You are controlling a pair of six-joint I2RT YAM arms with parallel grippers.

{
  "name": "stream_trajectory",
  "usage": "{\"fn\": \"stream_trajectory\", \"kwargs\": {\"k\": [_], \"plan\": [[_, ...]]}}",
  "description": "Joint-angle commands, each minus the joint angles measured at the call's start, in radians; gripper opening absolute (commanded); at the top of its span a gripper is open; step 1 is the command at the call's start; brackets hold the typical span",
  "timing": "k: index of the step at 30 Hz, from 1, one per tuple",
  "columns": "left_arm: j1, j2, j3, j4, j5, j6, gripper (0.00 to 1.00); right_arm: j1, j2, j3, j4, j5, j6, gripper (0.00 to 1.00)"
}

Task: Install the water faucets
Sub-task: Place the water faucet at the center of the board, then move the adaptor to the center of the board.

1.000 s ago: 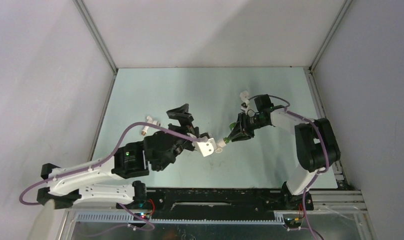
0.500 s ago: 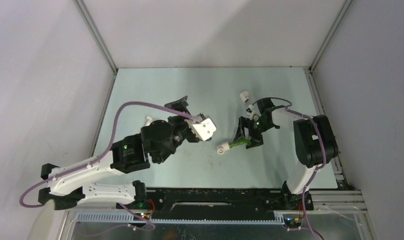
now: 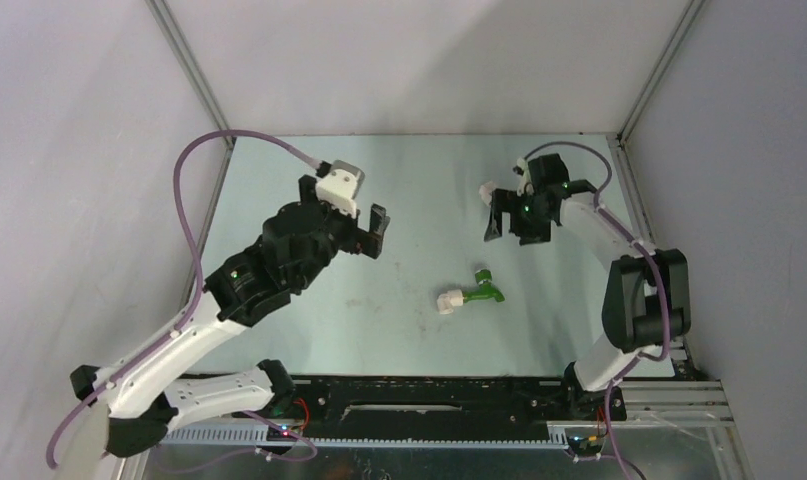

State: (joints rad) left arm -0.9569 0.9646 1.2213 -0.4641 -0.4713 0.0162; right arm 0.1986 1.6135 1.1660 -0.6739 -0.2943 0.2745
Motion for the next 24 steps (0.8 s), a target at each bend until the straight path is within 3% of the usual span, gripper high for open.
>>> {"fn": "stream_trajectory", "kwargs": {"k": [1,6,13,17,24], "plan": [[0.145,-0.006,-0.027,-0.084,0.160,-0.390,1.00,-0.006,0.136,0.196,0.005,0.082,-0.028,0.96],[0.259,0.040,-0.028,-0.170,0.312,-0.511,1.00,-0.015,0.353,0.466,-0.043,0.117,-0.030,0.95],[0.271,0.073,-0.034,-0.197,0.373,-0.577,1.00,-0.029,0.658,0.836,-0.084,0.208,-0.019,0.89],[0.271,0.065,-0.029,-0.214,0.353,-0.594,1.00,-0.028,0.804,1.036,-0.155,0.256,-0.054,0.81],[0.277,0.062,-0.009,-0.231,0.346,-0.597,1.00,-0.021,0.871,1.100,-0.157,0.182,-0.089,0.63]]}}
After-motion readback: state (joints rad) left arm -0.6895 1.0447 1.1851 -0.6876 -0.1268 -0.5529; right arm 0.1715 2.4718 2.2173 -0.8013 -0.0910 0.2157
